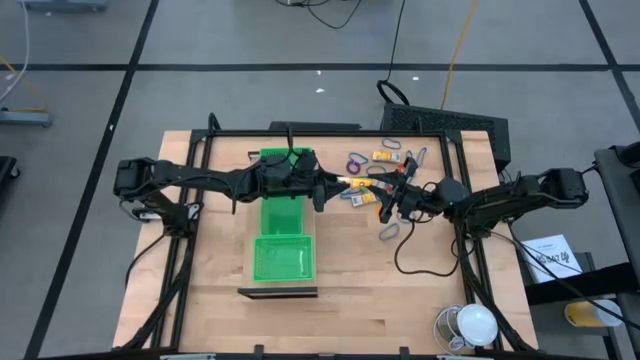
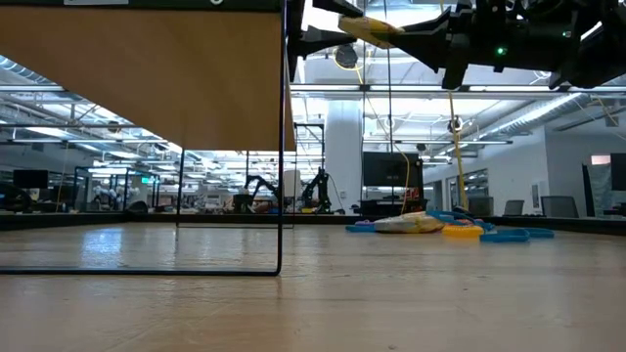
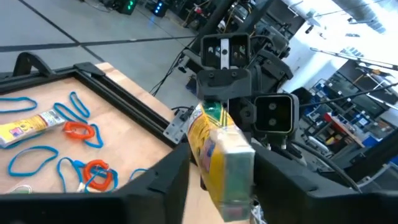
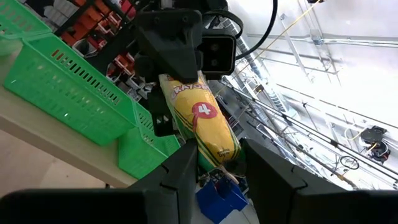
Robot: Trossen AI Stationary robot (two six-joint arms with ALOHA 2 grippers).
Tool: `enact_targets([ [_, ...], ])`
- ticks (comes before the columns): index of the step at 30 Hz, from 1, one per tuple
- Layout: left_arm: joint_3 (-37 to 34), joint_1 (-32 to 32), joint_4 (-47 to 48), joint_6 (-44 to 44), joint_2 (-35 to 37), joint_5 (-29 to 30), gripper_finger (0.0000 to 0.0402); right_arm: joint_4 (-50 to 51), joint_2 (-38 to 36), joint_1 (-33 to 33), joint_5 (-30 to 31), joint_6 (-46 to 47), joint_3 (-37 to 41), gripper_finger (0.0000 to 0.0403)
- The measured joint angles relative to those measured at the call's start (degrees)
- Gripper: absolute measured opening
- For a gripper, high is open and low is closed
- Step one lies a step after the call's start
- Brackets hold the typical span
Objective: Pick & Place Office Desk Supplies
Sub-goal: Put the yellow crayon box into the top green bin on the shelf
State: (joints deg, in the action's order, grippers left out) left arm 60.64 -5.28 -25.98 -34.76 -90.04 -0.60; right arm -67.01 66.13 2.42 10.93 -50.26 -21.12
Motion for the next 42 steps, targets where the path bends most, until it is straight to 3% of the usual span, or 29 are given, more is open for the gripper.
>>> enact_targets([
  [7,0.0,-0.17,0.12,1.89,0.0,-0.17,0.009,0.11,0.0,-0.16,0.01,3.2,0.0,0.0116],
  [18,-0.11,-4.63,-0.56,1.16,2.4,-5.94,0.0082,1.07,-0.11,-0.26,2.35,26.47,-0.13,0.0122],
  [23,0.0,-6.35,1.98,1.56,5.22,-8.54,0.0081,10.73,-2.39,0.49,-2.6,35.54,0.0,0.0141],
  [28,-0.02,-6.86,6.38,2.43,8.99,-10.23,0.0079,20.32,-8.4,2.19,-1.58,37.32,-0.02,0.0157],
  [34,-2.54,-6.0,11.64,4.26,15.22,-5.56,0.0077,31.05,-15.24,3.58,-1.64,37.42,-0.02,0.0161],
  [42,-13.52,-4.97,13.44,1.51,25.31,5.12,0.0077,35.18,-17.65,5.77,-1.69,37.2,0.0,0.0156],
])
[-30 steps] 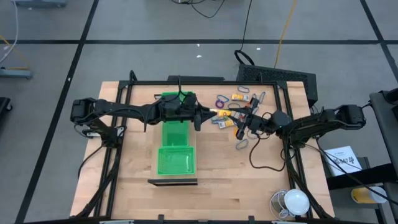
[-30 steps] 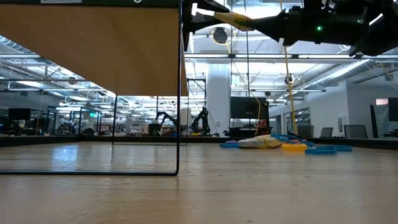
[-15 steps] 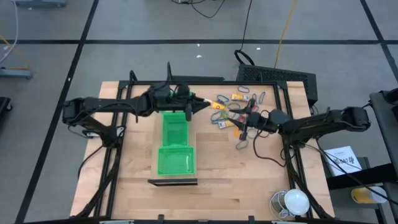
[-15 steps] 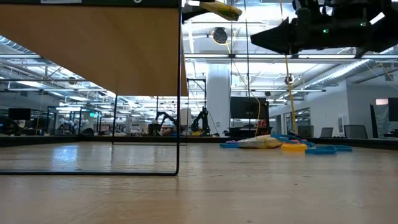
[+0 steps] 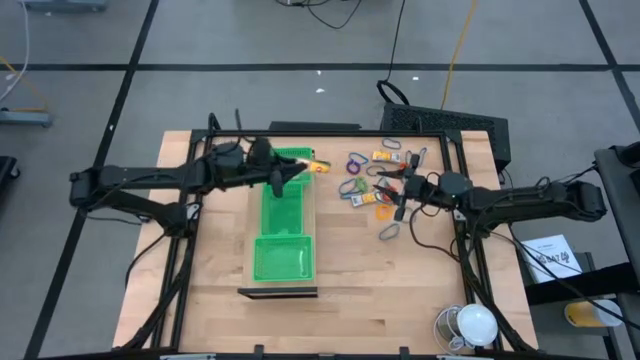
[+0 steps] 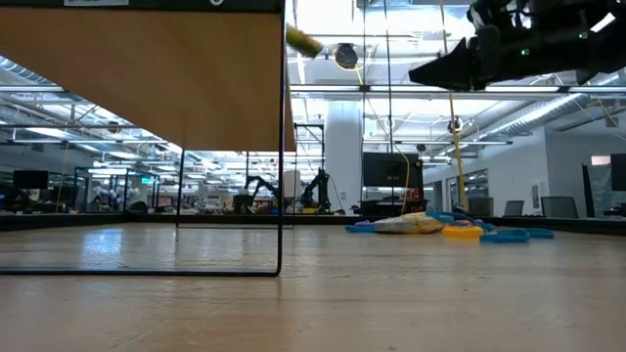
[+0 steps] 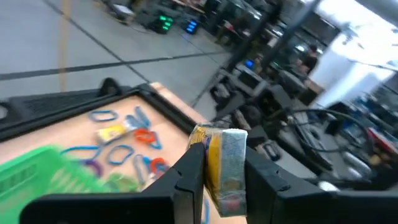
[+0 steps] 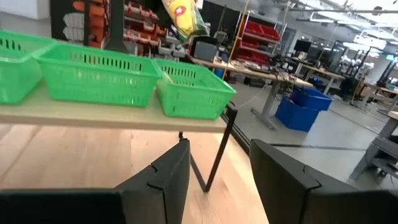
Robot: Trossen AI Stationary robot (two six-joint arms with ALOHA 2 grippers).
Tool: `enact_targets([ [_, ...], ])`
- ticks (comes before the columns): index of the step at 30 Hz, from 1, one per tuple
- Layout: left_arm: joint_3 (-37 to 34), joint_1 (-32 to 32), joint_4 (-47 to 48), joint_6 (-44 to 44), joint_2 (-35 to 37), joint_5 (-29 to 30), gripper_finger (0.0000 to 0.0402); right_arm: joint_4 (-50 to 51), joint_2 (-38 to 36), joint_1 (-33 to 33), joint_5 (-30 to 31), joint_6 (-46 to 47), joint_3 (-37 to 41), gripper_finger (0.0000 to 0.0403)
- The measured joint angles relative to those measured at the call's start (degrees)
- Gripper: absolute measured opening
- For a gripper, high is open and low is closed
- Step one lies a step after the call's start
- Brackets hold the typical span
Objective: Pick & Place Office Desk Supplies
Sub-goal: Put the yellow crayon box into the top green bin on the shelf
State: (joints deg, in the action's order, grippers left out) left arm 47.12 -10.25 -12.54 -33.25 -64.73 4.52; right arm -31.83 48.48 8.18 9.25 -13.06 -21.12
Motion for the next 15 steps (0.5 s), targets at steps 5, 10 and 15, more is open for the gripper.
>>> enact_targets([
  [5,-7.24,0.01,-0.72,-5.57,6.51,4.25,0.0077,1.02,0.45,1.26,-0.06,-0.02,0.02,0.0156],
  [10,-12.76,-0.15,-0.47,-9.1,11.97,10.38,0.0077,0.72,0.49,2.0,-0.06,-0.02,0.02,0.0155],
  [15,-15.68,-1.3,-0.62,-12.13,13.68,12.08,0.0077,0.85,0.49,2.38,-0.08,-0.02,0.02,0.0155],
])
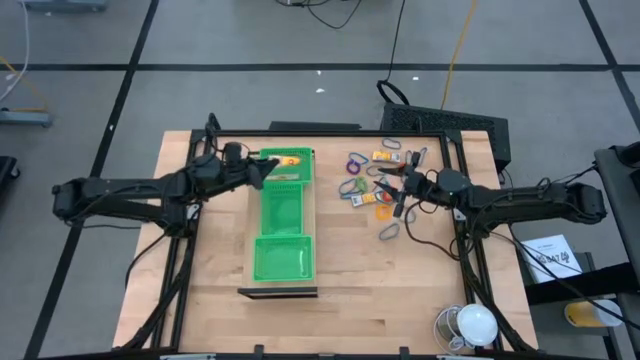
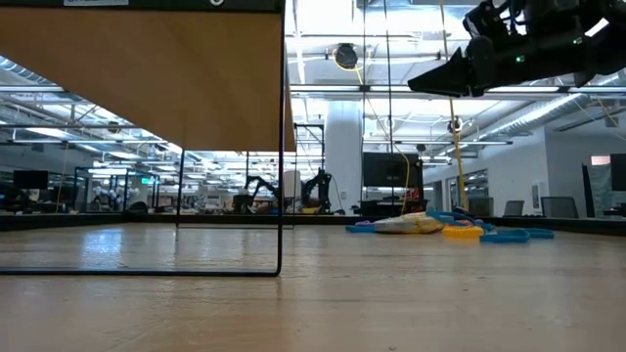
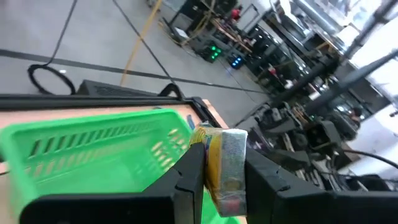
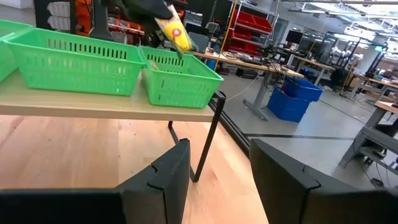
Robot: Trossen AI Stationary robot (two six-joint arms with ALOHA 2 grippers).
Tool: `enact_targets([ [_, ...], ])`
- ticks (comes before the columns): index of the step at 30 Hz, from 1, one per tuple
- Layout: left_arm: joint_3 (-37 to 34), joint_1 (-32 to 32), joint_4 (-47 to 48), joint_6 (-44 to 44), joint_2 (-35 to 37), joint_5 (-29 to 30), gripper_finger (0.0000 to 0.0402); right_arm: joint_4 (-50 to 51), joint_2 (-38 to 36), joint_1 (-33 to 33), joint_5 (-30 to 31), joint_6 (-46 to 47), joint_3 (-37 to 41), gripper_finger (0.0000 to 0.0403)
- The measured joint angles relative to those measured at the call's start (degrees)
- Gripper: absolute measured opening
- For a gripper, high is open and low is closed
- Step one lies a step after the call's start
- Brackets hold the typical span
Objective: Pick & Place Office Desk Supplies
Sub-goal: Put the yellow crayon box into the top green bin on the shelf
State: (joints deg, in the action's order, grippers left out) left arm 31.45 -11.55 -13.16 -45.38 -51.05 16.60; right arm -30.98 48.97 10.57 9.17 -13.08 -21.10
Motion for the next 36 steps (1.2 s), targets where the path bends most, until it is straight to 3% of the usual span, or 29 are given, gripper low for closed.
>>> enact_targets([
  [15,-0.27,-0.81,0.27,-1.57,-1.47,0.49,0.0126,0.0,0.0,-0.02,-0.17,0.0,0.0,0.0155],
  [26,-0.27,-0.81,1.15,-0.85,-1.46,0.54,0.0211,0.0,0.0,-0.02,-0.2,0.26,0.0,0.0155],
  [36,-0.18,-0.79,-7.0,1.77,0.95,-2.05,0.0239,1.07,0.02,-0.02,-0.15,1.61,0.0,0.0155],
])
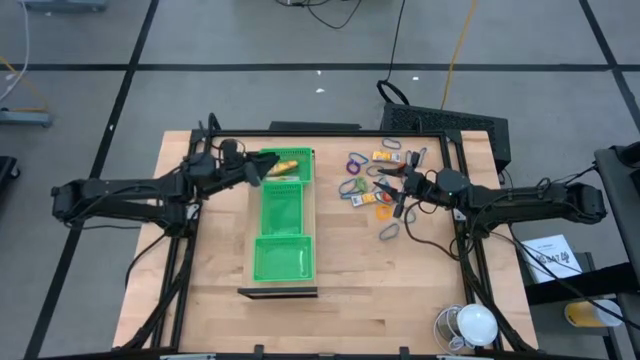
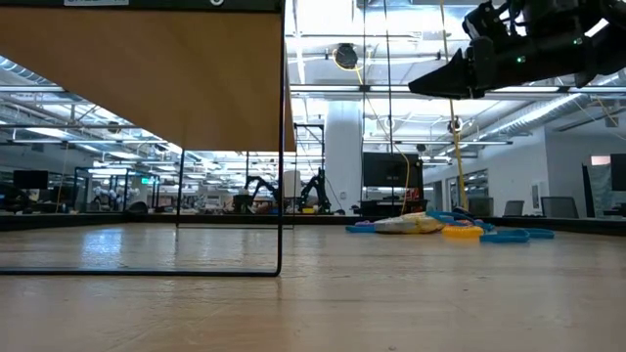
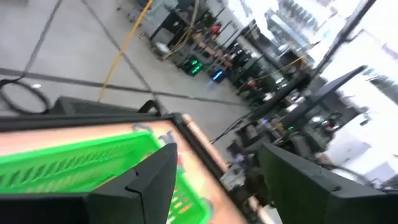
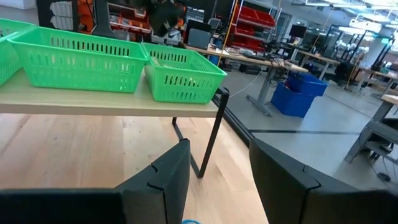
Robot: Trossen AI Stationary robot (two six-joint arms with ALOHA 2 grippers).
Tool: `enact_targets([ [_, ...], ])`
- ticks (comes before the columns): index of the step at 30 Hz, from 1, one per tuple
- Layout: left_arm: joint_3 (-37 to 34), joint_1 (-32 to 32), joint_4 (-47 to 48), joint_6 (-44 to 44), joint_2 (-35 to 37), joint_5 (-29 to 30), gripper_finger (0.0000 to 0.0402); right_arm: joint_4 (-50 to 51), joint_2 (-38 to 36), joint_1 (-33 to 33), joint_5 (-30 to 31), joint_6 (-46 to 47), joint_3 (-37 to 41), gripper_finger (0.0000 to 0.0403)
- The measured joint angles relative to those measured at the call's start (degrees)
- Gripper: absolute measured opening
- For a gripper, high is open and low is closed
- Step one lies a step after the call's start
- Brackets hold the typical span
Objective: Pick & Place Office Desk Supplies
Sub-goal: Put the yellow crayon box into the top green bin on the shelf
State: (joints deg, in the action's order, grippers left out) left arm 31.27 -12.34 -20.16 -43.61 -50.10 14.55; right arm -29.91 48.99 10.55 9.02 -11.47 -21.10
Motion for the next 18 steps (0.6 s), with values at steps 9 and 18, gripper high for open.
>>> enact_targets([
  [9,0.0,-0.02,-0.97,4.06,0.19,3.55,0.0239,-0.23,3.69,0.02,4.63,0.65,-0.02,0.0155],
  [18,0.0,0.2,-0.61,7.51,0.19,3.49,0.0239,2.91,13.49,10.45,2.76,1.49,-0.73,0.0155],
])
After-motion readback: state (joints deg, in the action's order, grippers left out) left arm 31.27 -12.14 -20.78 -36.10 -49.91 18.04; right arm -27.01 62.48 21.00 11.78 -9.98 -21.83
